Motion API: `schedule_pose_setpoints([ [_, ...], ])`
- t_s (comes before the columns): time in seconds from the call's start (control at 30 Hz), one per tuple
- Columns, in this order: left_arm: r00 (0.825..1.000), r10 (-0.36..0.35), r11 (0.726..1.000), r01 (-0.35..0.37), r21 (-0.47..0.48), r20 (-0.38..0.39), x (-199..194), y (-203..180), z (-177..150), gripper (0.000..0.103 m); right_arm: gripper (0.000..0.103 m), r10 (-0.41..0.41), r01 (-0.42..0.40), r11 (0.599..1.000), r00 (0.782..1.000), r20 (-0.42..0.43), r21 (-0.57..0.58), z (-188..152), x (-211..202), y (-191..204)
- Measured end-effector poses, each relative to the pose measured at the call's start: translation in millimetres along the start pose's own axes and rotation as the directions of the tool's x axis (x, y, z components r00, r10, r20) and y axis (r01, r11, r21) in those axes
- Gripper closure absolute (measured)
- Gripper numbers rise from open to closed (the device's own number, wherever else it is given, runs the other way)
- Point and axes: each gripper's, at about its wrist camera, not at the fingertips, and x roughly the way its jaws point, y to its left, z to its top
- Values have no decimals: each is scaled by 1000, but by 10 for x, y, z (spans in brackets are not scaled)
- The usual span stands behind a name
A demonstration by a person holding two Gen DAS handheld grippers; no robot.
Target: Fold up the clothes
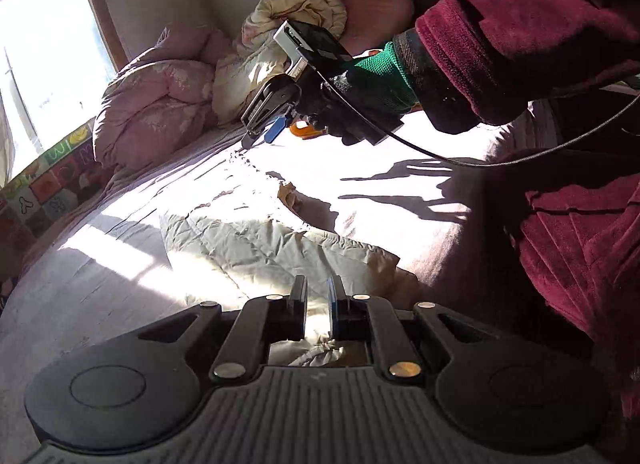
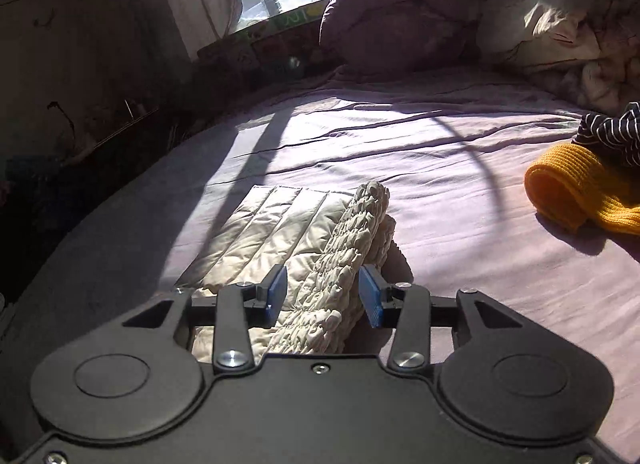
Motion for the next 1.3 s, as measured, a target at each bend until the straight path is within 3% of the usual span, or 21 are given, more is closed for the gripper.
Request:
schedule_pose_setpoints([
  [0.07,998,54,997,-55,-49,-17,128,118,-31,94,61,112,-114,992,993,-45,-61,-146,-107,331],
  [0.13,997,50,984,-60,-167,-62,281,268,-106,94,62,205,-217,969,973,-110,-116,-365,-189,644],
  [0.2,989,-53,967,18,-252,-135,419,280,-217,94,62,237,-277,943,948,-213,-182,-637,-210,890],
  [0.27,973,-141,953,83,-290,-184,489,203,-315,94,62,179,-294,906,918,-354,-306,-1000,-169,1086],
  [0.33,978,-135,953,85,-289,-159,392,121,-355,94,61,134,-276,870,930,-343,-408,-1225,-254,1153],
  [0.47,989,-120,934,84,-347,-82,169,194,-361,92,58,152,-264,900,936,-319,-346,-1127,-420,1088],
  [0.5,993,-100,932,70,-355,-68,131,247,-361,84,57,157,-258,902,943,-293,-347,-1074,-472,1080],
  [0.53,995,-83,925,54,-377,-61,114,301,-368,67,52,162,-253,903,950,-268,-348,-1021,-524,1072],
  [0.57,995,-78,914,49,-402,-56,109,349,-383,56,51,168,-247,904,956,-242,-349,-968,-575,1063],
  [0.6,996,-74,887,46,-460,-43,95,448,-429,45,51,166,-241,901,960,-226,-360,-944,-621,1067],
  [0.67,997,-75,837,45,-545,-33,90,578,-512,45,51,145,-230,881,963,-226,-414,-981,-693,1112],
  [0.77,991,-127,774,83,-628,-27,168,676,-641,45,51,75,-227,817,953,-293,-529,-1211,-708,1227],
  [0.83,984,-173,739,104,-666,-38,258,666,-723,45,51,79,-235,799,953,-291,-554,-1360,-762,1215],
  [0.87,982,-184,729,112,-675,-36,285,650,-743,45,51,88,-236,807,955,-283,-542,-1379,-784,1187],
  [0.97,976,-215,701,134,-701,-28,365,602,-800,45,51,122,-207,890,967,-225,-407,-1181,-797,996],
  [1.13,969,-247,639,171,-750,10,438,659,-846,45,51,-16,-24,939,993,-115,-343,-803,-439,595],
  [1.3,963,-269,604,190,-774,26,446,685,-868,45,50,-130,109,953,990,-55,-283,-278,178,175],
])
